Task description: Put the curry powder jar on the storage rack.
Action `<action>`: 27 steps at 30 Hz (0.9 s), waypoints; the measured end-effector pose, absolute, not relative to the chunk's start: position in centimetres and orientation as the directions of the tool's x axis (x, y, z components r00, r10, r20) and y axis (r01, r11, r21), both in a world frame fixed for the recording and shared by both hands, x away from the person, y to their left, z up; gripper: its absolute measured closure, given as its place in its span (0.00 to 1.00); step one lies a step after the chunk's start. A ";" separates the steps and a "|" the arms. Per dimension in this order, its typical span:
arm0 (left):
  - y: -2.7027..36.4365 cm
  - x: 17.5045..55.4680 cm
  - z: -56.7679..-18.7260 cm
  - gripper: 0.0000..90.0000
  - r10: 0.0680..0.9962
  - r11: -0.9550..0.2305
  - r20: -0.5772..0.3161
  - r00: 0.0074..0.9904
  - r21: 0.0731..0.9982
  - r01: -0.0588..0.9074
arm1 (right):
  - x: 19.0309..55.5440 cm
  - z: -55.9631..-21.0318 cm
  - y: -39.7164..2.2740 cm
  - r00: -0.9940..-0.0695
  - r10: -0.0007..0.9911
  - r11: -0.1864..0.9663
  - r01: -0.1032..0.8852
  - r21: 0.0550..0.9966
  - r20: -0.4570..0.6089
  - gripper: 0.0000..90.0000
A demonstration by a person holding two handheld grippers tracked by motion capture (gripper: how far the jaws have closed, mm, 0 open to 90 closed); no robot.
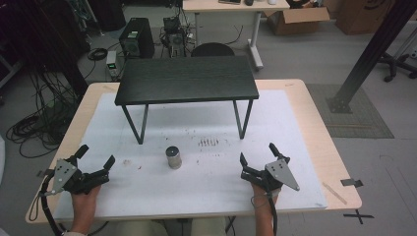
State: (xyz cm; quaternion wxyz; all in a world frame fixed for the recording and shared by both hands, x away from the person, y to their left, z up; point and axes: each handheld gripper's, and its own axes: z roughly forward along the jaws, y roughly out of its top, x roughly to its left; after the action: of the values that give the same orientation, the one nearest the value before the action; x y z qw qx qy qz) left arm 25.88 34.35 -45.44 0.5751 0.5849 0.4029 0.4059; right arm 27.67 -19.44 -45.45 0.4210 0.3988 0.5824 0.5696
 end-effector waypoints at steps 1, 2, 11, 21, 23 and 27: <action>34.4 25.9 -45.4 0.00 0.938 -0.014 0.012 0.346 1.000 0.005 | 27.7 -45.5 -19.4 -0.329 0.944 0.036 -0.014 0.999 -0.039 0.00; 34.3 25.9 -45.4 0.00 0.938 -0.014 0.012 0.346 1.000 0.005 | 27.7 -45.4 -19.4 -0.329 0.943 0.038 -0.014 0.999 -0.041 0.00; 34.4 25.9 -45.4 0.00 0.938 -0.014 0.012 0.346 1.000 0.004 | 27.7 -45.5 -19.4 -0.330 0.943 0.035 -0.013 0.999 -0.037 0.00; 34.3 25.9 -45.4 0.00 0.939 -0.014 0.011 0.343 1.000 0.005 | 27.7 -45.4 -19.5 -0.330 0.943 0.032 -0.014 0.999 -0.034 0.00; 34.3 25.9 -45.4 0.00 0.940 -0.016 0.014 0.340 1.000 0.003 | 27.7 -45.4 -19.5 -0.330 0.943 0.031 -0.012 0.999 -0.033 0.00; 34.3 25.9 -45.4 0.01 0.941 -0.014 0.010 0.339 1.000 0.009 | 27.7 -45.4 -19.5 -0.331 0.943 0.025 -0.011 1.000 -0.028 0.00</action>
State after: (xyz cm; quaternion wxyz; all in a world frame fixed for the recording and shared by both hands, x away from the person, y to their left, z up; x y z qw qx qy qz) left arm 25.94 34.34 -45.40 0.5726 0.5845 0.4063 0.4066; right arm 27.71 -19.51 -45.45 0.4173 0.4005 0.5818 0.5717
